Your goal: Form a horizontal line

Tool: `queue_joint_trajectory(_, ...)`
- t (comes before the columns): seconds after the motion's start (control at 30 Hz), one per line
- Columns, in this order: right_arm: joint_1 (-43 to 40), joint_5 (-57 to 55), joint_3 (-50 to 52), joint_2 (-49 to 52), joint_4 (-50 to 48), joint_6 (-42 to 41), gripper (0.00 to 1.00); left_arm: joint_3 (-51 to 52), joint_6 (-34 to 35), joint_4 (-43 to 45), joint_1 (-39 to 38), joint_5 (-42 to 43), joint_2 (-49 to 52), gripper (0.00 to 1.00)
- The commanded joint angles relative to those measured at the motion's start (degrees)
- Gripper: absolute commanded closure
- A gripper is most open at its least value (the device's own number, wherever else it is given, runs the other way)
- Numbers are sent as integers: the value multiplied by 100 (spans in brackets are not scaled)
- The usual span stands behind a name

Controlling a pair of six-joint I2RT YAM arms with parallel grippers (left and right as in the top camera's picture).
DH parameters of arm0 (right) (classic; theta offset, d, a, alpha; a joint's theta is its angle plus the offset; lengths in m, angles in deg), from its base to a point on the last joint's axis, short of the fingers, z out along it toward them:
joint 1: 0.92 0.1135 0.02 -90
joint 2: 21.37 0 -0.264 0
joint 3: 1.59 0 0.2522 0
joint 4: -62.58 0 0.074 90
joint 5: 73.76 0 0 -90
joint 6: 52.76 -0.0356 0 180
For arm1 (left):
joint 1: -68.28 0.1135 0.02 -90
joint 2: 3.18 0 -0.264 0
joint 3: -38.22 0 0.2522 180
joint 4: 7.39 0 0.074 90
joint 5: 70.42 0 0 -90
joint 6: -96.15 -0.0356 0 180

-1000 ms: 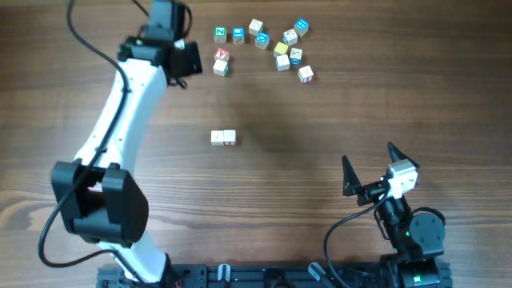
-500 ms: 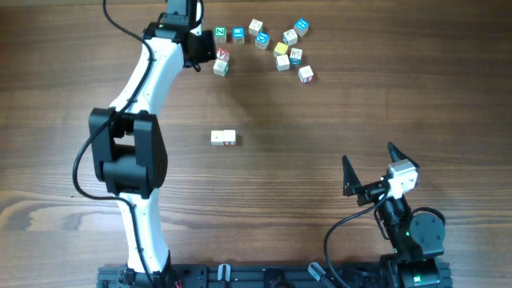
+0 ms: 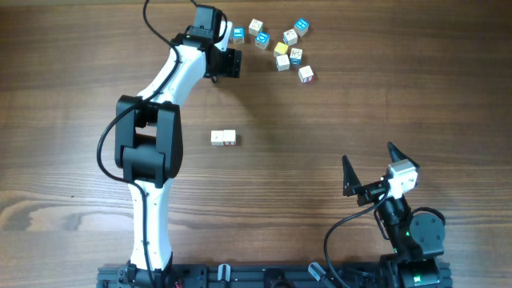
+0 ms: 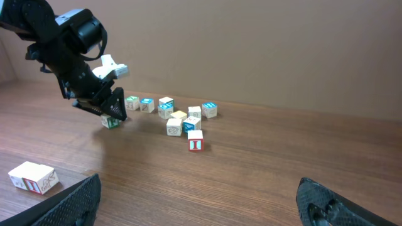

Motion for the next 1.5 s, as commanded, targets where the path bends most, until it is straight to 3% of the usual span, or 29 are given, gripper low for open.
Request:
queue_joint_trajectory(0.0,-26,76,4,-24,-13,55,0,-61,-129,26,15,-160,125,46)
queue_joint_trajectory(0.03,-26,76,4,-24,-13,57,0,-61,-129,26,15,-160,127,56)
queue_joint_trajectory(0.13,-26,76,4,-24,-13,57,0,-61,-127,-24,15,-160,127,66)
queue_joint_trajectory(0.27,-26,76,4,-24,-13,57,0,-61,-125,-144,15,-160,127,64)
queue_joint_trajectory(0.3,-26,76,4,-24,-13,52,0,-61,-122,-166,13,-160,127,55)
queue_joint_trajectory(0.37,-26,76,4,-24,-13,55,0,-61,-90,-166,11,-157,127,52)
queue_joint_trajectory(0.53,-26,76,4,-24,-13,55,0,-63,-83,-190,11,-160,122,67)
queue_joint_trajectory(0.7,-26,76,4,-24,-13,57,0,-66,116,-481,11,-160,-92,69)
queue_joint_trajectory(0.83,-26,76,4,-24,-13,57,0,-66,332,-931,22,-160,-824,69)
queue_joint_trajectory(0.97,-26,76,4,-24,-13,55,0,-66,575,-1808,28,-160,-1921,69)
queue_joint_trajectory(1.1,-26,76,4,-24,-13,57,0,-66,846,-3276,28,-177,-2680,71)
queue_joint_trajectory(1.17,-26,76,4,-24,-13,55,0,-63,997,-3991,28,-262,-2776,73)
queue_joint_trajectory(1.3,-26,76,4,-24,-13,57,0,-63,1615,-5073,33,-1364,-2828,79)
queue_joint_trajectory(1.47,-26,74,4,-24,-13,55,0,-57,1615,-5600,55,-1366,-3189,80)
